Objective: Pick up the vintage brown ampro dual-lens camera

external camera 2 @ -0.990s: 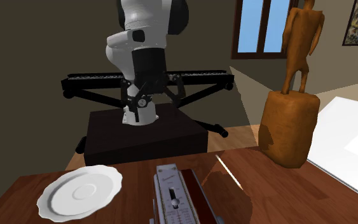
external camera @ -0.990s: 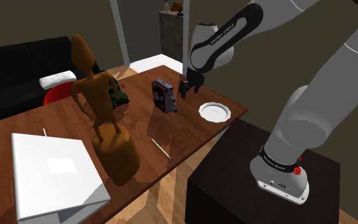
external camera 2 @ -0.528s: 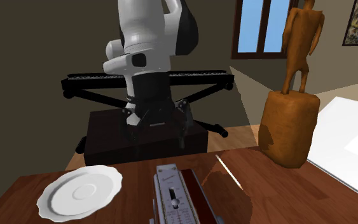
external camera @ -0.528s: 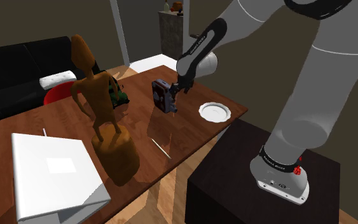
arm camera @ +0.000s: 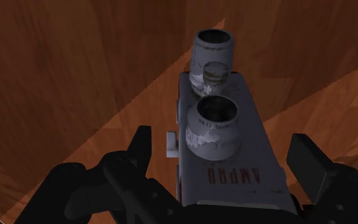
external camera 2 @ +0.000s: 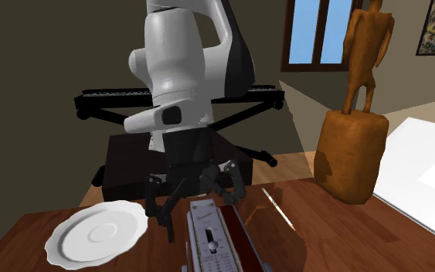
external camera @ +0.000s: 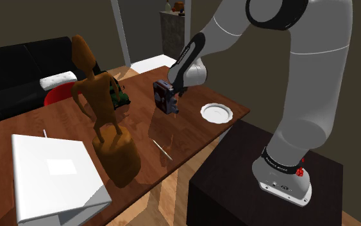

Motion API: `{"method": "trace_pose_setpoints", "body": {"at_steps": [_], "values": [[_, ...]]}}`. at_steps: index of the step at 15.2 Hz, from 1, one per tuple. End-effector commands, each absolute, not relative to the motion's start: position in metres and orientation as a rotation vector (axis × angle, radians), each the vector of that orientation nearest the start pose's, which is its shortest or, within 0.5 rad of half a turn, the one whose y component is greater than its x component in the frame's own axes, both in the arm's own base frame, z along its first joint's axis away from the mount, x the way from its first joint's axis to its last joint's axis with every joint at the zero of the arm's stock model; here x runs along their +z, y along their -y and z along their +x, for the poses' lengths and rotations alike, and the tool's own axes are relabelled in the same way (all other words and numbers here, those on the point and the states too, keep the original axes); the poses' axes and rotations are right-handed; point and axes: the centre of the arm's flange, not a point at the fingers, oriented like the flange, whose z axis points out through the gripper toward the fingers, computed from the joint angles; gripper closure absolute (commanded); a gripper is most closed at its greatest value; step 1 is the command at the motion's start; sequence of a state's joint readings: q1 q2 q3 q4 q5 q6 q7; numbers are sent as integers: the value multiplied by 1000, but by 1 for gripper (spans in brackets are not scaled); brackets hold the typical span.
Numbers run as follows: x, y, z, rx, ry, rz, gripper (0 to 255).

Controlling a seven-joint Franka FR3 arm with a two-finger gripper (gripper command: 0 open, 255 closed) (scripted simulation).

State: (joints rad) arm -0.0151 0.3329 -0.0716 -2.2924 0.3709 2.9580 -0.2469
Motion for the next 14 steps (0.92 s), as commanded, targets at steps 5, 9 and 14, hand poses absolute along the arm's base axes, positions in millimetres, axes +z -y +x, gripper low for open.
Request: {"method": "trace_pose_setpoints", "body": {"at_steps": [5,9,14], "values": [[207,72,553,-534,-283,-3034,0],[208,72,553,-534,-283,-3034,255],[208,73,553,-533,-283,-3034,255]]}}
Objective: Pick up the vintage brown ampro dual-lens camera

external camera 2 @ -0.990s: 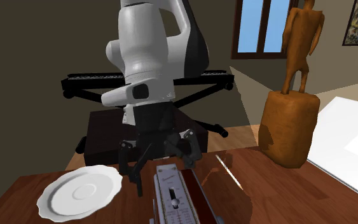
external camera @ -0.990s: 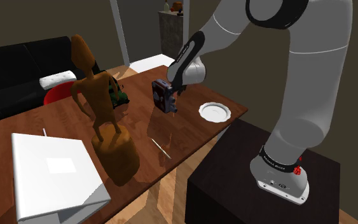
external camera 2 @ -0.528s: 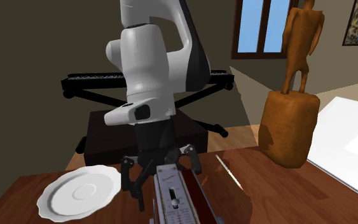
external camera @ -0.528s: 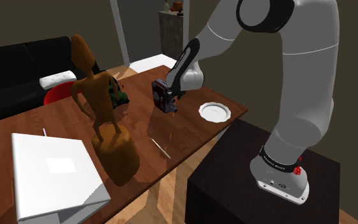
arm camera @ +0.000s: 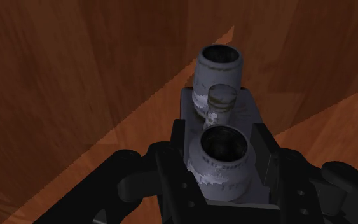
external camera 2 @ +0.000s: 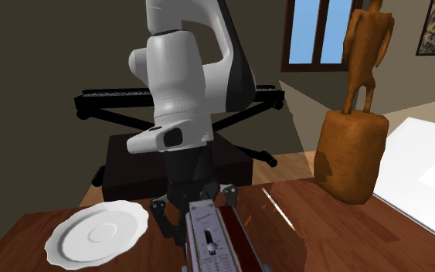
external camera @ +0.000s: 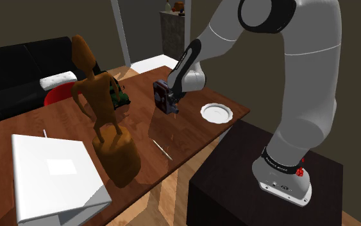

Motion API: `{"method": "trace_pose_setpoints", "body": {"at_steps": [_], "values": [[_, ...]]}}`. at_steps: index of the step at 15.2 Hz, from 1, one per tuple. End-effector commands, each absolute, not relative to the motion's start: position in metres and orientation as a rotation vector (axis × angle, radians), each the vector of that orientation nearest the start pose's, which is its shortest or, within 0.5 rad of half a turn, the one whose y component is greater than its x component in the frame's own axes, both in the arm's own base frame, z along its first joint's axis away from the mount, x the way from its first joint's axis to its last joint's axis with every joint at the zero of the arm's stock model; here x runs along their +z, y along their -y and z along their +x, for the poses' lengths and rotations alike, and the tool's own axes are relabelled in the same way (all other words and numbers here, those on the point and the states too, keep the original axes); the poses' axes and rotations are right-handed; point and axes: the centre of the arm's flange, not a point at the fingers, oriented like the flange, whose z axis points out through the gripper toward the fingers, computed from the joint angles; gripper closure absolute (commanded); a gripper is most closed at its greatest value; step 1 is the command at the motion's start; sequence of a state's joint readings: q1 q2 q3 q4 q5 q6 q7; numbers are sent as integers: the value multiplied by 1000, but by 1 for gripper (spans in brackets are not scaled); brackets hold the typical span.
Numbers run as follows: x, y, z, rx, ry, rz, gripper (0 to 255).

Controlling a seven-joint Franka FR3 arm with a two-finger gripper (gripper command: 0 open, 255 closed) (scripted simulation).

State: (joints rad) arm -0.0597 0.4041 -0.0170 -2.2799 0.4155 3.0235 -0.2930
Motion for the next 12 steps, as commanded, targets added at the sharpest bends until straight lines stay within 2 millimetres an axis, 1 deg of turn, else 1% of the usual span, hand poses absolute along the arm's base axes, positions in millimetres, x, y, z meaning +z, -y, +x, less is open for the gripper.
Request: {"method": "trace_pose_setpoints", "body": {"at_steps": [1,2,12], "values": [[208,73,553,-534,-283,-3034,255],[207,72,553,-534,-283,-3034,255],[260,72,553,-534,-283,-3034,255]]}}
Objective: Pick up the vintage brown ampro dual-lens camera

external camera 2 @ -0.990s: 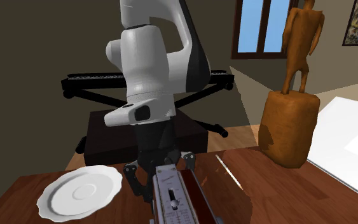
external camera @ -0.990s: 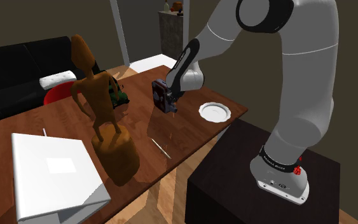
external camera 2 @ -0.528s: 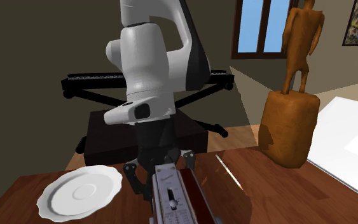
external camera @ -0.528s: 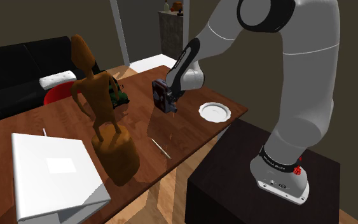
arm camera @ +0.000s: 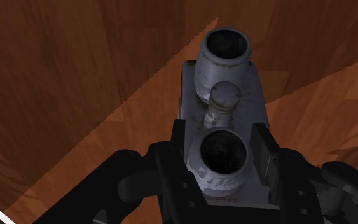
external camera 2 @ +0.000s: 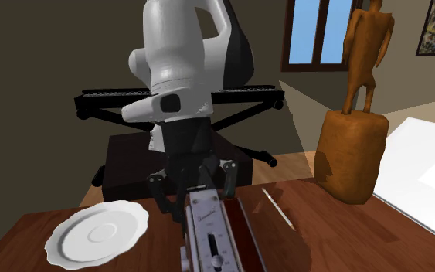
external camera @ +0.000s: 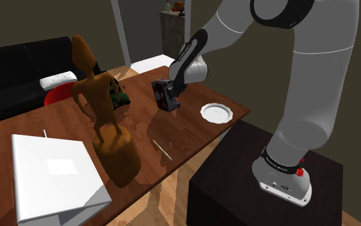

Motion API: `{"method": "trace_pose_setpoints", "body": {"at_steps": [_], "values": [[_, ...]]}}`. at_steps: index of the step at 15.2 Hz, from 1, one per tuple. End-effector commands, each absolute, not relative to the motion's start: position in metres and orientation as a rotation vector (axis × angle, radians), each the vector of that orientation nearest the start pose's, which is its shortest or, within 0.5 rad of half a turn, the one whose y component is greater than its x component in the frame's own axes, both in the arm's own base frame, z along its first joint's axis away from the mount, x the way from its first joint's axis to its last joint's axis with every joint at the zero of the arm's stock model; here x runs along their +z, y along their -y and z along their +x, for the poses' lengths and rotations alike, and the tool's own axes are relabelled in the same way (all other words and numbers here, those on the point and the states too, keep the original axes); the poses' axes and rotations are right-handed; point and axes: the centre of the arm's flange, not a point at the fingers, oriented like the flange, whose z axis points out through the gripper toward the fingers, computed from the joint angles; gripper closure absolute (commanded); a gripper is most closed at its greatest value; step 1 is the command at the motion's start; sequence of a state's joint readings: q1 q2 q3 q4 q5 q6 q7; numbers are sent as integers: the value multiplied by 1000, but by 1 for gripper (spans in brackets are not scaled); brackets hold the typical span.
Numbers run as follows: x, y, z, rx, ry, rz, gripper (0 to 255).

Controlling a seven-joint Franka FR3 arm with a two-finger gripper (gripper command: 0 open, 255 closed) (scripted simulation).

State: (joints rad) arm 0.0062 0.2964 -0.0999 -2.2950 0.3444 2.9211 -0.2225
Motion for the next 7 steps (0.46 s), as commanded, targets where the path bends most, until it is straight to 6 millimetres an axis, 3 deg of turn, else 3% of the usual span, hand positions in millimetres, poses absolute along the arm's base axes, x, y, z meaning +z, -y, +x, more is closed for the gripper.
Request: {"method": "trace_pose_setpoints", "body": {"at_steps": [1,5,7], "values": [[265,72,553,-534,-283,-3034,255],[286,72,553,-534,-283,-3034,255],[287,72,553,-534,-283,-3034,255]]}}
